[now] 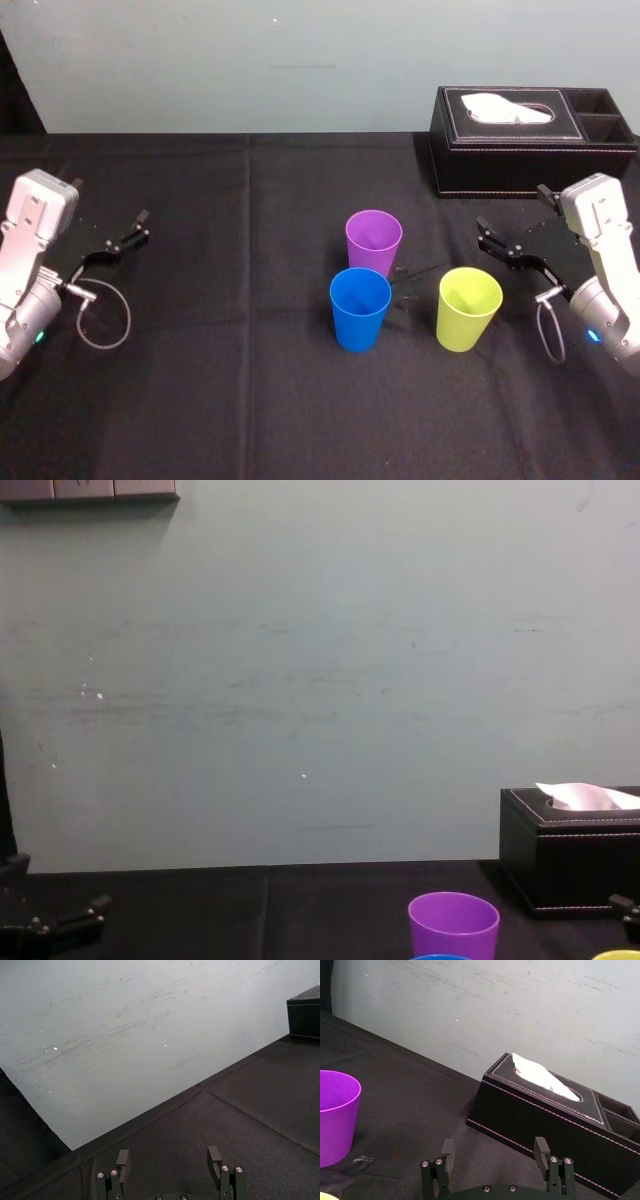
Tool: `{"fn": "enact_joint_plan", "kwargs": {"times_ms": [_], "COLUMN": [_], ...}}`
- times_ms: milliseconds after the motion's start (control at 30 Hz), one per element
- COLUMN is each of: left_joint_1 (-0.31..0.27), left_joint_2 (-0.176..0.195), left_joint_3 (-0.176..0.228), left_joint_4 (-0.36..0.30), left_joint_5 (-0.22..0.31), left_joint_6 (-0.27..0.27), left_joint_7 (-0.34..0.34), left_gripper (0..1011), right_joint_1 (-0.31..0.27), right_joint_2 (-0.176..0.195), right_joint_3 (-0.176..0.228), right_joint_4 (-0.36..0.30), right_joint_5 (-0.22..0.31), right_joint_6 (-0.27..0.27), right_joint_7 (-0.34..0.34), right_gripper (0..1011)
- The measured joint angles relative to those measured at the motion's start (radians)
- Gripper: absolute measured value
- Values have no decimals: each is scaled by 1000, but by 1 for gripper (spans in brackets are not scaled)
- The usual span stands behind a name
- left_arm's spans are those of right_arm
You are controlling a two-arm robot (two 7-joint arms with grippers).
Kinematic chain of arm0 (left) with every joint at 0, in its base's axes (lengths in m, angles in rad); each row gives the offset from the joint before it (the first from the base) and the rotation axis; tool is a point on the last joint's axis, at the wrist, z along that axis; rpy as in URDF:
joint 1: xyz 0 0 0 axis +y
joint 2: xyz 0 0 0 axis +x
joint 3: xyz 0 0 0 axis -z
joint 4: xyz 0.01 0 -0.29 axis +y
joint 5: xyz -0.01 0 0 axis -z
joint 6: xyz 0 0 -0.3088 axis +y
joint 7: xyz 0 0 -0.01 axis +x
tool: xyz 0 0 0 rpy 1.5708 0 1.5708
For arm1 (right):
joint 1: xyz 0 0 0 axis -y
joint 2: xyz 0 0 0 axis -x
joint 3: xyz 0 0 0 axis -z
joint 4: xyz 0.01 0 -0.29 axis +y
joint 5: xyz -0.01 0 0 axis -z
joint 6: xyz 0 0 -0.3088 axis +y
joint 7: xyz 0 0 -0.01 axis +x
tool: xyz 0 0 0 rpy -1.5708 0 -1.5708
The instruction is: Stack the three plastic cups sequentially using one hand.
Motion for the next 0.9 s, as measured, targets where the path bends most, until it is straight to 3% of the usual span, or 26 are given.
{"fn": "enact_joint_plan", "kwargs": {"times_ms": [900], "left_joint_1": [0], "left_joint_2": [0], "left_joint_3": [0], "left_joint_4": [0], "left_joint_5": [0], "left_joint_6": [0], "left_joint_7": [0], "left_gripper": [1011], "right_joint_1": [0], "right_joint_2": [0], "right_joint_3": [0], "right_joint_4": [0], "right_joint_5": [0], "right_joint_6": [0], "right_joint_7": [0], "right_gripper": [1004]}}
